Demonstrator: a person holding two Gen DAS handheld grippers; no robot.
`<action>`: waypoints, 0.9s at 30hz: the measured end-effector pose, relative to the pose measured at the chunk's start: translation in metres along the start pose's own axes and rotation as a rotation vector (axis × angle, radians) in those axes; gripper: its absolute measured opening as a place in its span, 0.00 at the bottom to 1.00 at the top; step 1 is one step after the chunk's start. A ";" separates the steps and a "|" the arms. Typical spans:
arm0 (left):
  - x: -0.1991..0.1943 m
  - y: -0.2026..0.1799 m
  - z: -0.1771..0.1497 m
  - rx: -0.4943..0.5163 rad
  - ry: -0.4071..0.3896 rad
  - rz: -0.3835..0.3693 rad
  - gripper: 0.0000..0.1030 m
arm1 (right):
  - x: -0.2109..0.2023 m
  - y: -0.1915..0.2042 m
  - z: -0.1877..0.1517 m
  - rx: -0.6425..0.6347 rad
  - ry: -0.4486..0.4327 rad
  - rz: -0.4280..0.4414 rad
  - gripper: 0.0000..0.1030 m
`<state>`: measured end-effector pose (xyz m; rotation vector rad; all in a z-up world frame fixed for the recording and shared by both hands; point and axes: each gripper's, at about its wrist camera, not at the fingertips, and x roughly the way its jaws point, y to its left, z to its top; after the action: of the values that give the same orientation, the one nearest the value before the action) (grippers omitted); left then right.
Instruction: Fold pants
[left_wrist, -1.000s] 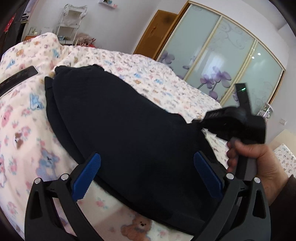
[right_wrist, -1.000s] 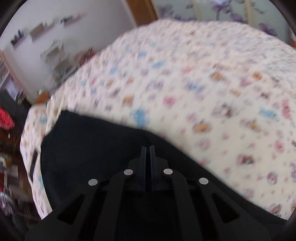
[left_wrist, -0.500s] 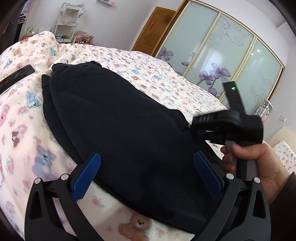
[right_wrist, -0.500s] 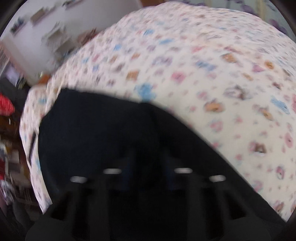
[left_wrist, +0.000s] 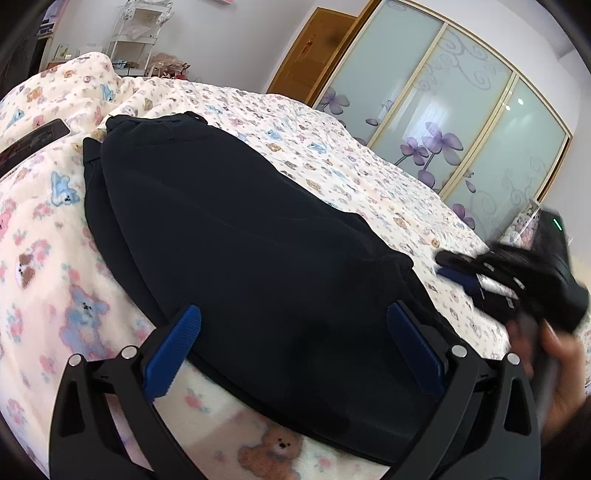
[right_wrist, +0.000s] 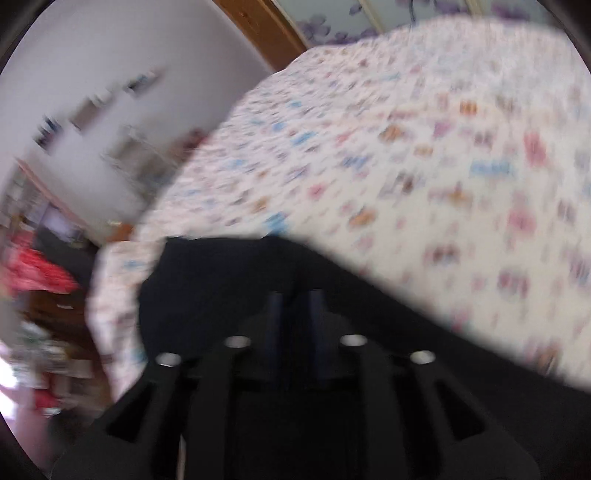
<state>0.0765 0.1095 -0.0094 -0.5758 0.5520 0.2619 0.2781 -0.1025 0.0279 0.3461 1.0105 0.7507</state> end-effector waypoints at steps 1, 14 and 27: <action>0.000 0.000 0.000 -0.002 -0.002 0.000 0.98 | -0.001 -0.003 -0.010 -0.022 0.024 -0.029 0.36; 0.003 -0.002 -0.001 0.013 -0.015 0.035 0.98 | -0.043 -0.036 -0.025 0.000 -0.121 -0.254 0.03; 0.004 -0.001 0.000 0.003 -0.015 0.015 0.98 | 0.002 -0.043 -0.031 0.095 -0.043 -0.213 0.00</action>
<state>0.0803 0.1090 -0.0108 -0.5665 0.5419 0.2797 0.2692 -0.1342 -0.0143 0.3291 1.0259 0.5031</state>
